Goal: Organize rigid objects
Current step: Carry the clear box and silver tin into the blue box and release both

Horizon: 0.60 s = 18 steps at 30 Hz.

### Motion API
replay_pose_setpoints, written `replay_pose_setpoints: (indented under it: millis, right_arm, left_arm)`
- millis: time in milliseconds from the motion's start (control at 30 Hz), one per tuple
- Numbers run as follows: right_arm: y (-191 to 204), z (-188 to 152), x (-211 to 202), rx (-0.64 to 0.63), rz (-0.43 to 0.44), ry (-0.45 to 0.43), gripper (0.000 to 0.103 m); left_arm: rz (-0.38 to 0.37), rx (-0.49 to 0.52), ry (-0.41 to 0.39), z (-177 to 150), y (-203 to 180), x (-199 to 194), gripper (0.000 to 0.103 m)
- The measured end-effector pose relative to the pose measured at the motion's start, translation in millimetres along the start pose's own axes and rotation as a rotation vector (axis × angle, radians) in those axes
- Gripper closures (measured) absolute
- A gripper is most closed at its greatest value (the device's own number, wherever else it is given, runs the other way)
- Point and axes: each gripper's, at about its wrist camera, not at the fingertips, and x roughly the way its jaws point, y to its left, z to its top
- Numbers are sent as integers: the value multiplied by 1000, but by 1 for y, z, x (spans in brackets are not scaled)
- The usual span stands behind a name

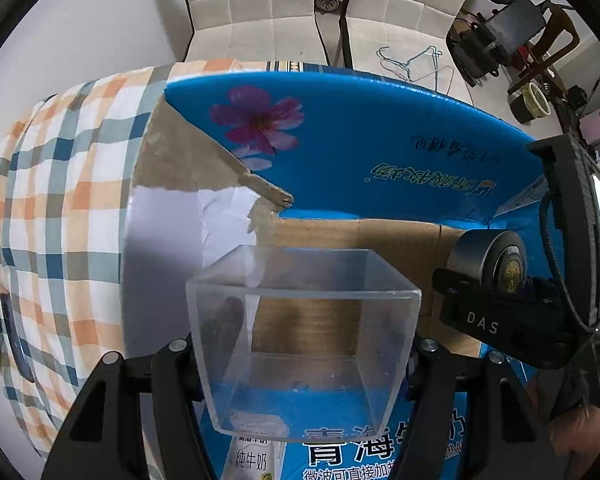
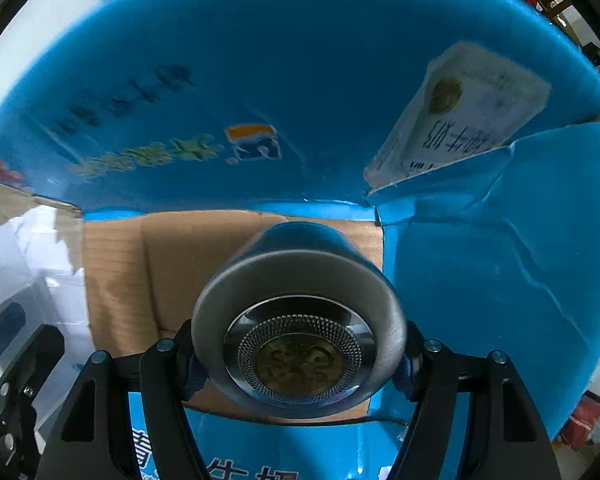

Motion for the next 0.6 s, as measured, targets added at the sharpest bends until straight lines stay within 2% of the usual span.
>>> replay_pose_setpoints:
  millis: [100, 167, 433, 600]
  right_arm:
    - [1, 0, -1, -7, -29, -22, 24]
    - [3, 0, -8, -22, -50, -46, 11]
    - [-3, -12, -54, -59, -135, -129, 9]
    - [-13, -16, -76, -100, -313, -183, 9]
  left_arm:
    - [-6, -2, 3, -1, 1, 0, 41]
    - [-9, -4, 4, -3, 2, -1, 41]
    - [-50, -13, -11, 0, -4, -11, 41]
    - [-110, -10, 26, 10, -21, 3, 41]
